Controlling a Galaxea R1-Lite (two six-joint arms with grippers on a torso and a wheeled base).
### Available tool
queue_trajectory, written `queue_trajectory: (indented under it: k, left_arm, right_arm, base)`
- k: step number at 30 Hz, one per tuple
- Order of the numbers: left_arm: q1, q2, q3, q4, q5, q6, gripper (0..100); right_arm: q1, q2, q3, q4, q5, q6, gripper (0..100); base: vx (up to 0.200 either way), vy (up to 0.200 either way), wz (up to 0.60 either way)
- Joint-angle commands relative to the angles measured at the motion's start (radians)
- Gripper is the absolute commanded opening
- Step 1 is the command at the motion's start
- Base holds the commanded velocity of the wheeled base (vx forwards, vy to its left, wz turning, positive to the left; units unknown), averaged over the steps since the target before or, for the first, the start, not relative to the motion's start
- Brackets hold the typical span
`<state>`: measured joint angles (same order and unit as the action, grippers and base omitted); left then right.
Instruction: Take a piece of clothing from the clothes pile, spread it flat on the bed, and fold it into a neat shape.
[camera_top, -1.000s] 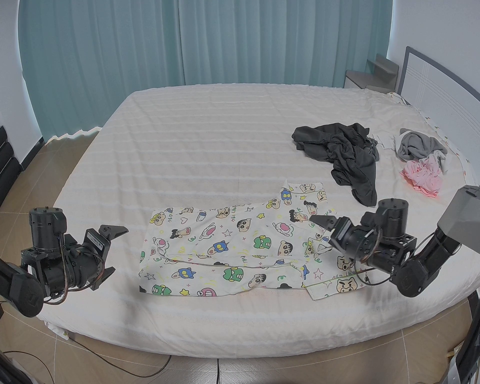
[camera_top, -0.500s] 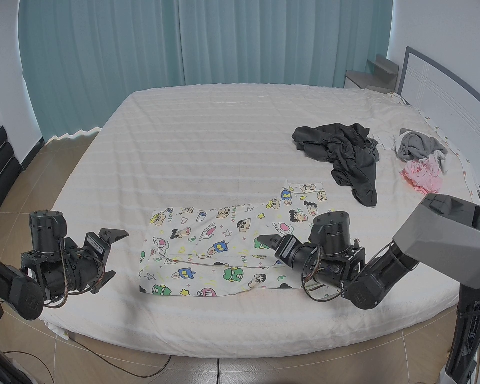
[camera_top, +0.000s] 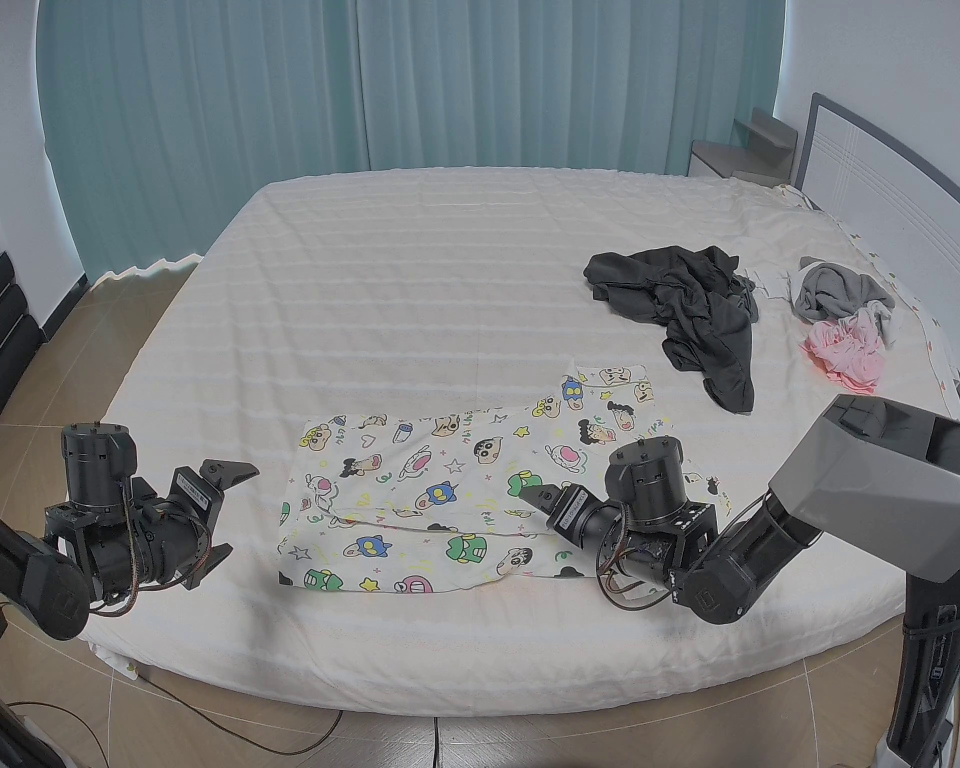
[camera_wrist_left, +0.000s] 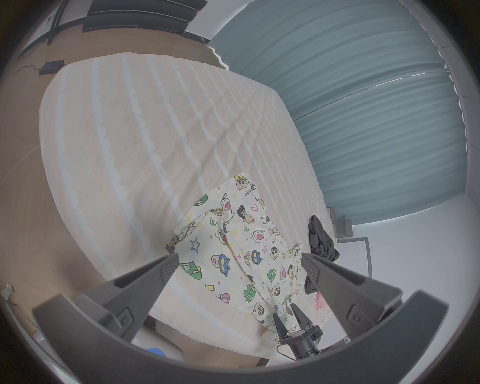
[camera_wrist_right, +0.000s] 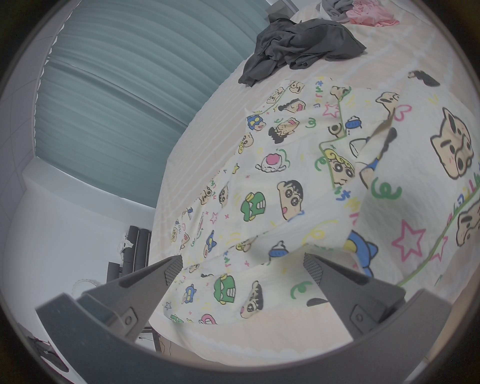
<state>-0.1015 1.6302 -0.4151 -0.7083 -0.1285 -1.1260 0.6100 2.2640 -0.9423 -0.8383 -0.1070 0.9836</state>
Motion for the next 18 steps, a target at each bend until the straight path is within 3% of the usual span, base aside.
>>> queue_trajectory:
  k: [1, 8, 11, 18]
  left_arm:
    - [-0.001, 0.005, 0.001, 0.0, 0.0, 0.0, 100]
    - [0.0, 0.025, -0.001, -0.002, 0.0, 0.0, 100]
    - [-0.001, 0.025, -0.001, -0.002, 0.0, -0.002, 100]
    - [-0.001, 0.025, -0.001, -0.002, 0.001, -0.002, 100]
  right_arm:
    - [0.001, 0.011, 0.01, 0.001, 0.0, 0.0, 100]
    - [-0.006, 0.071, -0.047, 0.001, -0.005, -0.005, 100]
    - [-0.007, 0.084, -0.087, -0.005, -0.04, -0.013, 100]
    - [-0.013, 0.118, -0.171, -0.024, -0.112, -0.115, 100]
  base:
    - [0.0, 0.0, 0.0]
    - [0.0, 0.0, 0.0]
    - [0.0, 0.0, 0.0]
    - [0.0, 0.0, 0.0]
